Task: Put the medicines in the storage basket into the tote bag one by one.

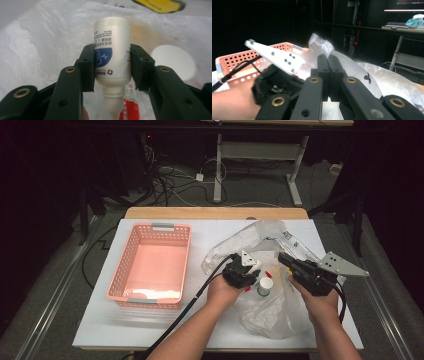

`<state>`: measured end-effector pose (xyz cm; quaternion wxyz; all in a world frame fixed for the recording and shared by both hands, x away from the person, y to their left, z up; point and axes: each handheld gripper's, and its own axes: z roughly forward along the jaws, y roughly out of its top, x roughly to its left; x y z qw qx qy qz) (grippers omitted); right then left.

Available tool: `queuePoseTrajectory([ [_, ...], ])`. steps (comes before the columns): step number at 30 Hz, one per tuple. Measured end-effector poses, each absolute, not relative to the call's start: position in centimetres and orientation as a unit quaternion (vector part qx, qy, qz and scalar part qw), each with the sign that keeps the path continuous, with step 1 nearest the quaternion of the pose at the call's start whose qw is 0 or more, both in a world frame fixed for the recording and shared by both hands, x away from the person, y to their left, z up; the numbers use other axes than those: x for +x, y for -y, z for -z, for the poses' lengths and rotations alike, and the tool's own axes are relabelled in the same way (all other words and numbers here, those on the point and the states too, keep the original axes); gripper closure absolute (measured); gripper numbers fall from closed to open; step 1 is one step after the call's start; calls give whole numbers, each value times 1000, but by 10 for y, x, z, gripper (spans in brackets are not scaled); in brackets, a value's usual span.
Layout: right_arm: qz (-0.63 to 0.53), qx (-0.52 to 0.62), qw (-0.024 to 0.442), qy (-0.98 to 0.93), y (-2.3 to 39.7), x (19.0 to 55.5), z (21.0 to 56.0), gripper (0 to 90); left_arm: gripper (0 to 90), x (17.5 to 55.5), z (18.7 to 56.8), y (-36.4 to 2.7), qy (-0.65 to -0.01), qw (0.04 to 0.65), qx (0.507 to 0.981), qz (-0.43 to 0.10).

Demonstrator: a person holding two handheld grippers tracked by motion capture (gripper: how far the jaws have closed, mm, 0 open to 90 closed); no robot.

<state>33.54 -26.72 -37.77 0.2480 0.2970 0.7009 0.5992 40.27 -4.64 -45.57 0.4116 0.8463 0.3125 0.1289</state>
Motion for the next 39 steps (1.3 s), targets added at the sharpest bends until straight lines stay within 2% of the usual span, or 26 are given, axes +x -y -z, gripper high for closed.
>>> queuePoseTrajectory([
  [6,-598,299,245,-702,267,336,379,900,575,414,466,55,-318,389,856,-123],
  [11,-596,298,245,-704,268,337,380,900,568,417,469,56,-327,402,850,-97],
  [17,-597,302,245,-701,269,337,381,900,457,411,456,50,-325,403,849,-108],
  [27,-596,305,247,-701,273,337,379,900,439,369,437,21,-296,446,839,-96],
  [39,-596,304,243,-702,271,336,380,900,416,317,449,-23,-295,438,846,-77],
])
